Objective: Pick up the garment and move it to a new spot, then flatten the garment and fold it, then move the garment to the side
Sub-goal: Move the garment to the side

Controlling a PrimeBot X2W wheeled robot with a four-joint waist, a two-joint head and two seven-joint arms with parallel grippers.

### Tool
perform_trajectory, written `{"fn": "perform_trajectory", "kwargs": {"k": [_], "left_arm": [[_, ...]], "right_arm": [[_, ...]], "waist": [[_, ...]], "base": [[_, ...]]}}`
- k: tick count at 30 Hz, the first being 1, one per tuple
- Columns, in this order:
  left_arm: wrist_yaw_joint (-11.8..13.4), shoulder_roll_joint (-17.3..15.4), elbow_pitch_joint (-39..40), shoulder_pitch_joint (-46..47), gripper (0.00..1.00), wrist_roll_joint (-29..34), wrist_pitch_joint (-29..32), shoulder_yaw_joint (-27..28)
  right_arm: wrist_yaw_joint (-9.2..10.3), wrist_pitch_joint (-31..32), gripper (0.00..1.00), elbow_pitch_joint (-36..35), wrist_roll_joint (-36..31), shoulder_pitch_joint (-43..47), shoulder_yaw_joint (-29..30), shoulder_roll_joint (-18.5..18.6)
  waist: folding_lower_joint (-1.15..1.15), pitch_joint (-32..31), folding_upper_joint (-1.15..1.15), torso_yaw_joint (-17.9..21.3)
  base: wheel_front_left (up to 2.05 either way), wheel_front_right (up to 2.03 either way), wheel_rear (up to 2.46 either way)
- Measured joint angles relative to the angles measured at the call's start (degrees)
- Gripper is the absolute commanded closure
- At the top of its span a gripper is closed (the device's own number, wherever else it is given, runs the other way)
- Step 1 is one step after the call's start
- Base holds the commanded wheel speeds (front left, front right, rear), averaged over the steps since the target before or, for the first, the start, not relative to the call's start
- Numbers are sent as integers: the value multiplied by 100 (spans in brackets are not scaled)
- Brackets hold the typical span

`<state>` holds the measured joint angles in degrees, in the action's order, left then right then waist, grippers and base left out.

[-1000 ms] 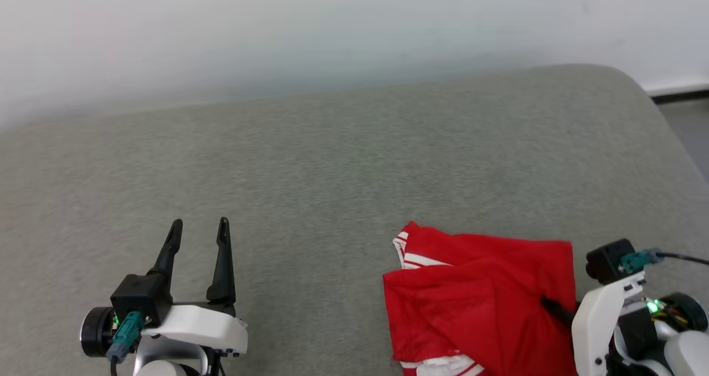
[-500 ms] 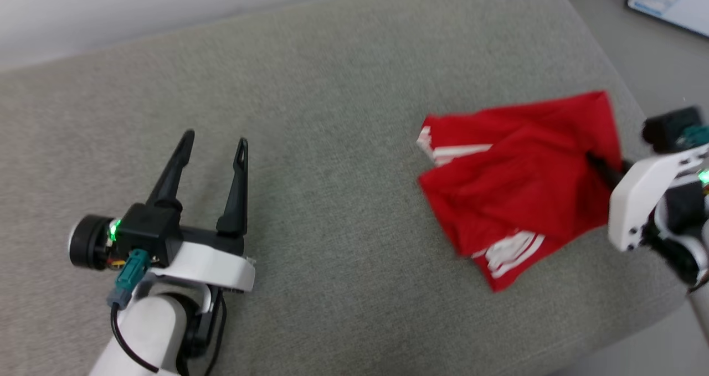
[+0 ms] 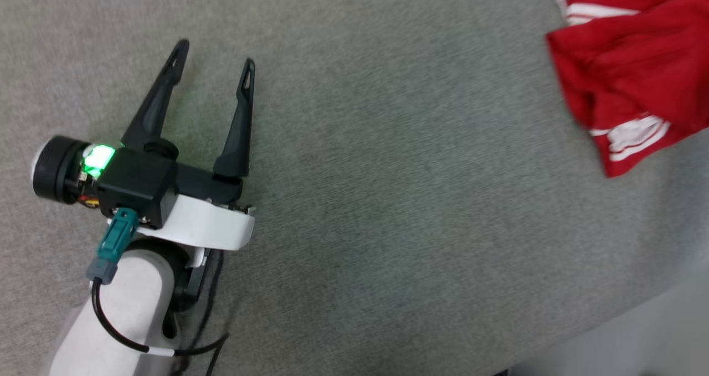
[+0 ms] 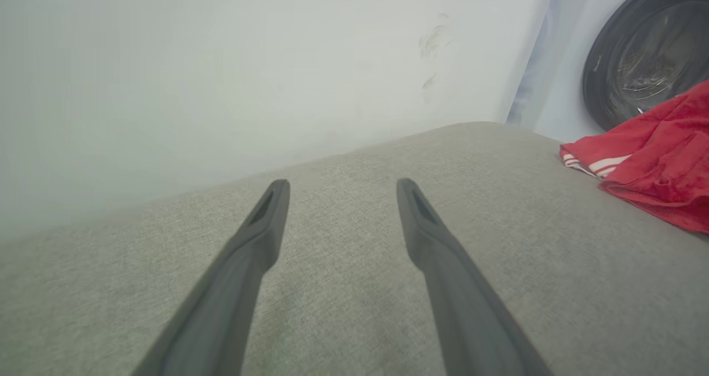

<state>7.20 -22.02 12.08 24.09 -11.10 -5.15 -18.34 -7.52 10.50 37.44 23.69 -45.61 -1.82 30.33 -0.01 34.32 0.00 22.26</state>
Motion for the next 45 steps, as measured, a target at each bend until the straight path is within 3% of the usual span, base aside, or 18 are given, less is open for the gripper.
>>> {"fn": "perform_trajectory", "kwargs": {"k": [3,5,6,7,17,26,37,45], "left_arm": [[-16,-23,75,113,0,37,46,-32],[-22,-21,76,138,0,45,46,-57],[-22,-12,73,149,0,45,46,-69],[-18,2,70,159,0,44,45,-78],[59,144,-272,57,0,-144,-243,-56],[190,404,-799,-615,0,-502,-625,-25],[320,650,-1358,-1468,0,-903,-865,96],[341,736,-1633,-1817,0,-1078,-925,220]], "right_arm": [[-1,-305,96,356,-110,-213,224,-22],[0,-475,51,603,-233,-296,313,-53],[0,-569,4,722,-277,-324,354,-96],[0,-676,0,832,-315,-354,406,-142],[0,-1777,0,1646,-1128,-460,1071,-107],[0,-2298,0,1550,-1437,285,1434,-382],[0,-2457,0,-191,-1613,2042,1450,-1456],[0,-2013,0,-1850,-1624,3350,1226,-2303]], "waist": [[0,238,0,-89],[0,329,0,-175],[0,356,0,-220],[0,375,0,-259],[1,43,0,-490],[2,-860,0,-711],[3,-2018,0,-1100],[3,-2652,0,-1430]], "base": [[0,0,0],[0,0,0],[0,0,0],[0,0,0],[0,0,0],[0,0,0],[0,0,0],[0,0,0]]}}
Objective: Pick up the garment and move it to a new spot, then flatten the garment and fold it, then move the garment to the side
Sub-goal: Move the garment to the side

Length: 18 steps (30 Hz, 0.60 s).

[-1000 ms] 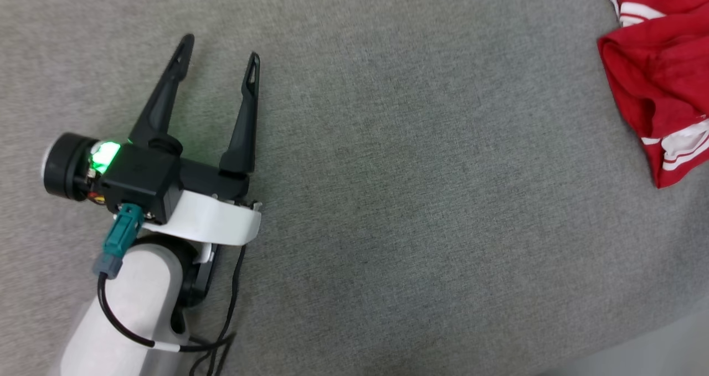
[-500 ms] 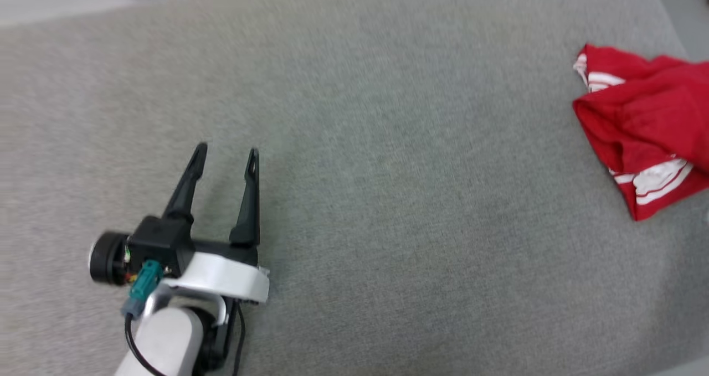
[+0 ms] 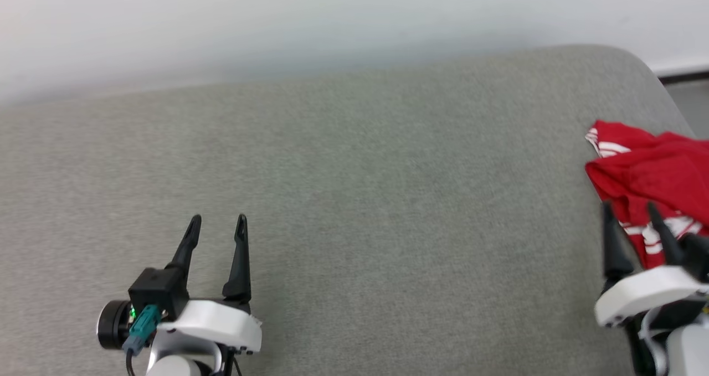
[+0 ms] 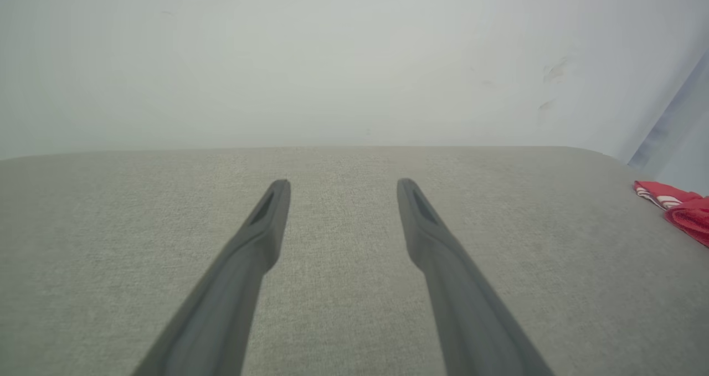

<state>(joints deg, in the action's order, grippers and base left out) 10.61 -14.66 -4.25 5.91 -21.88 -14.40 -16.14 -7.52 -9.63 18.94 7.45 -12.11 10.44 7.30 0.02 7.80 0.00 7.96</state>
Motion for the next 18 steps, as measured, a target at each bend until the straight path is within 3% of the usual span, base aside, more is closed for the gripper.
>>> {"fn": "perform_trajectory", "kwargs": {"k": [7,18], "left_arm": [[5,40,-134,-313,0,-109,-47,207],[82,-104,-170,-800,0,3,-51,320]], "right_arm": [[1,526,0,-1226,40,889,-322,-321],[1,1033,0,-2466,-38,1646,-920,-417]], "waist": [[0,-461,0,-266],[-1,-936,0,-599]], "base": [[0,0,0],[0,0,0]]}}
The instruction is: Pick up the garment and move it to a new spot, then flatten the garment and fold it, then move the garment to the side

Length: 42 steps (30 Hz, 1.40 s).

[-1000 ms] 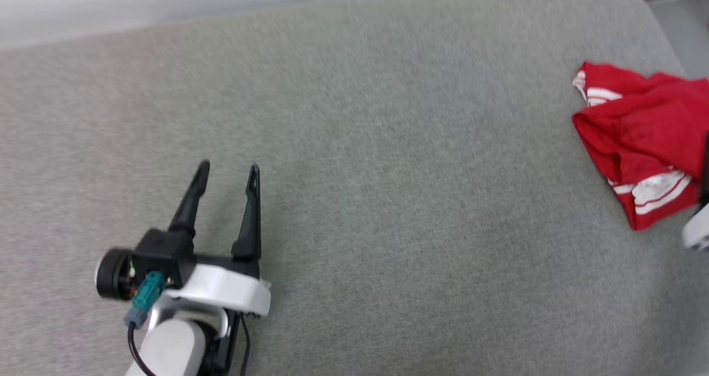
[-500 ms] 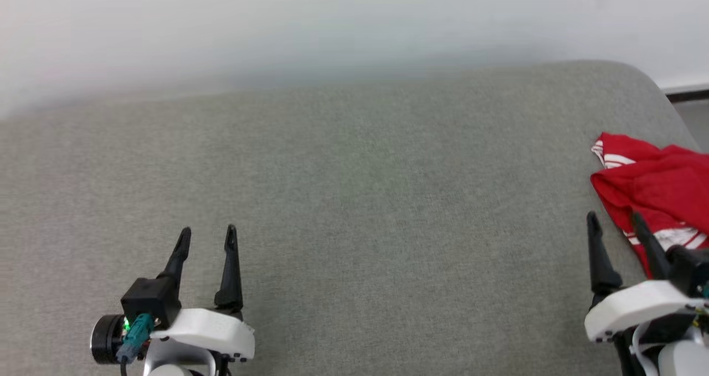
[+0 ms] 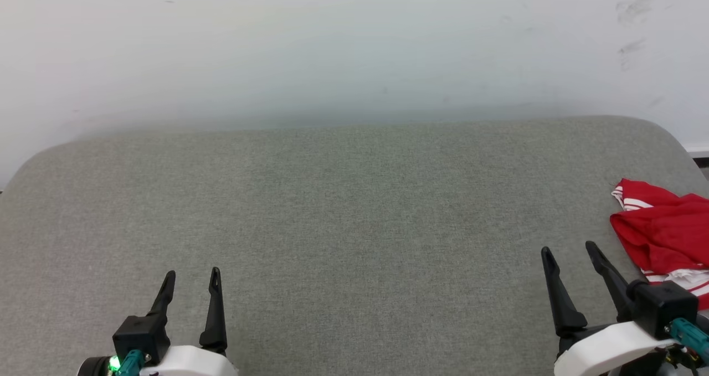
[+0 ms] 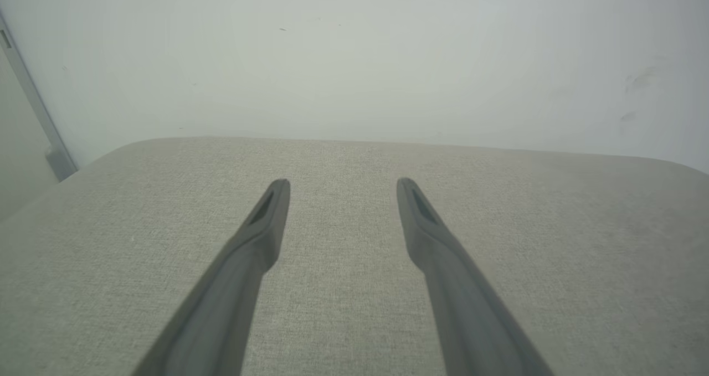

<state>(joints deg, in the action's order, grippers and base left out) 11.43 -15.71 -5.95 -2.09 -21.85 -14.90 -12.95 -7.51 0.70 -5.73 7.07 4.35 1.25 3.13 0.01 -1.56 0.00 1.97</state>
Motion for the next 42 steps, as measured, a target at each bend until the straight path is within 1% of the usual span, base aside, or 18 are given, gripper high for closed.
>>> {"fn": "perform_trajectory", "kwargs": {"k": [4,9,31,32,37,42], "left_arm": [[22,-32,-35,-96,0,58,0,-41],[16,-53,-86,-173,0,47,0,-51],[-85,-91,-221,-168,0,-11,1,-103],[-88,-91,-221,-165,100,-11,1,-103],[-90,44,-425,-320,100,-63,30,-162],[-196,131,-461,-323,100,-541,175,-55]], "right_arm": [[0,116,0,-208,-4,167,-67,-5],[0,167,0,-304,-16,296,-47,-8],[0,14,0,-118,55,308,14,-10],[0,13,100,-116,56,308,12,-10],[-1,35,100,129,116,340,-7,-10],[-1,36,100,246,699,328,-11,-5]], "waist": [[-1,-49,0,-57],[-1,-83,0,-126],[-2,-130,0,-88],[-2,-132,0,-91],[-2,-130,0,-92],[-2,-117,0,-96]], "base": [[0,0,0],[0,0,0],[0,0,0],[0,0,0],[0,0,0],[0,0,0]]}}
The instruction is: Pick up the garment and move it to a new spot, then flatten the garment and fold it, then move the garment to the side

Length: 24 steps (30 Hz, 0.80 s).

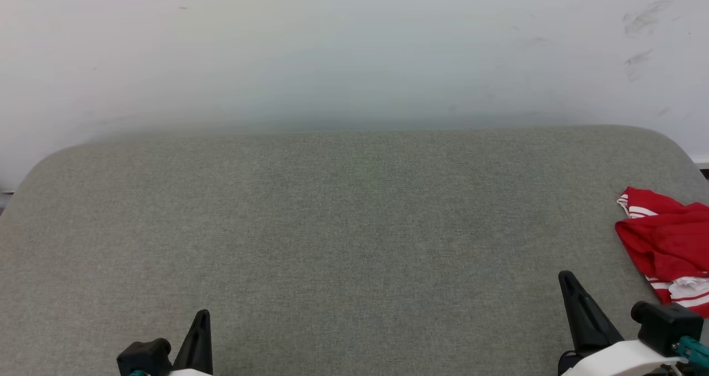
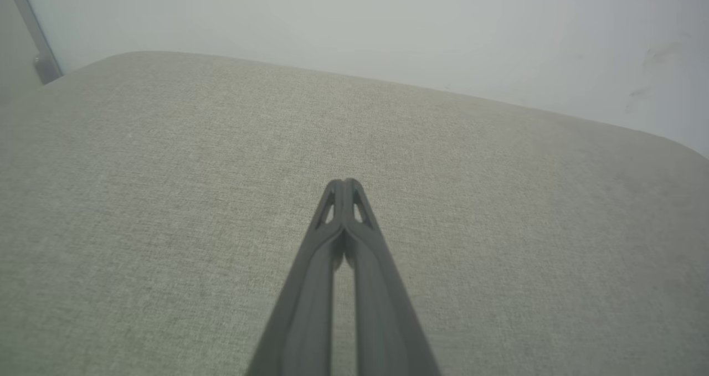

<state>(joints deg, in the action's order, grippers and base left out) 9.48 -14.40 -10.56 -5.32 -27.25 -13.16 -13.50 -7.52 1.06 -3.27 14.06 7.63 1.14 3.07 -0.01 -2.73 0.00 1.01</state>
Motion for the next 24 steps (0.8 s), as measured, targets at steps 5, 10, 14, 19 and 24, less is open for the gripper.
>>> {"fn": "perform_trajectory", "kwargs": {"k": [5,10,14,19,24], "left_arm": [[-130,62,-32,69,100,-461,134,134],[-243,124,-64,127,100,-896,252,270],[-327,205,-86,206,100,-1227,348,346],[-417,248,-107,249,100,-1622,459,476],[-515,311,-123,342,100,-1993,566,582]], "right_arm": [[0,4,100,133,588,-36,2,15],[0,9,100,242,1140,-106,2,32],[0,26,100,333,1550,-194,5,43],[0,49,100,435,2027,-278,13,57],[0,54,100,535,2486,-313,19,68]], "waist": [[0,12,0,-4],[0,24,0,-8],[0,34,0,-12],[0,46,0,-16],[0,58,0,-20]], "base": [[0,0,0],[0,0,0],[0,0,0],[0,0,0],[0,0,0]]}}
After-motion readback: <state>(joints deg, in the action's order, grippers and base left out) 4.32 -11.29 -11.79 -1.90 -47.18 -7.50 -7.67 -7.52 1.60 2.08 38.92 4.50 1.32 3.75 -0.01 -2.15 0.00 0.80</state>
